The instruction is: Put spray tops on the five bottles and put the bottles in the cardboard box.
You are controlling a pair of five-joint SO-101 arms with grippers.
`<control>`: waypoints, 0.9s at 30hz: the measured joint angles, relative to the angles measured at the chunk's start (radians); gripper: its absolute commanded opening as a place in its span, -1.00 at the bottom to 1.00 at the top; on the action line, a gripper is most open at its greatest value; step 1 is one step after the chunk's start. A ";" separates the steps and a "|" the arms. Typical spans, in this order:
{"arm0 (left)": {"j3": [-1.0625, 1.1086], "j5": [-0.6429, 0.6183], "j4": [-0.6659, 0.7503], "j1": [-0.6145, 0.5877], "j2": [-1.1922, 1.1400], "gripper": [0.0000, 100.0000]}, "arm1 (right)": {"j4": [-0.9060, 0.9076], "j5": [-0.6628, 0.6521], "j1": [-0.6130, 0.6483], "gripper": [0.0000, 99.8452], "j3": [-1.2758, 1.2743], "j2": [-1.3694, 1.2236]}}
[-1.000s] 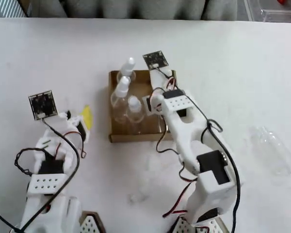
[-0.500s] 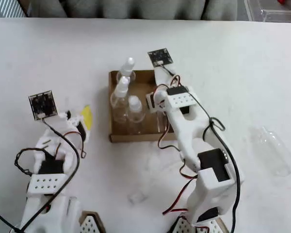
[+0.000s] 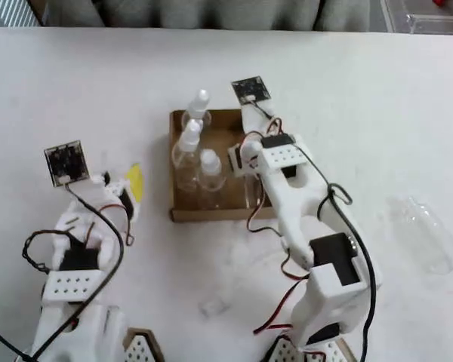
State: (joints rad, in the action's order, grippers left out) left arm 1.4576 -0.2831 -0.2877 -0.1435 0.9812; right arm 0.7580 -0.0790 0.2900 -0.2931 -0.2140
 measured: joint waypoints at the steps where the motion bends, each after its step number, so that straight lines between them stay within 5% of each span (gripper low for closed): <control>1: 0.000 0.000 0.000 0.000 0.000 -0.58 | 0.003 0.000 -0.002 -0.96 -0.005 0.005; 27: 0.000 0.000 0.000 0.000 0.000 -0.58 | 0.014 -0.002 -0.021 -0.96 -0.064 0.143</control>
State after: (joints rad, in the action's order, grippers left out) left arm 1.4576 -0.2831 -0.2877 -0.1435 0.9812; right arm 0.7718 -0.0806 0.2685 -0.3575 -0.0713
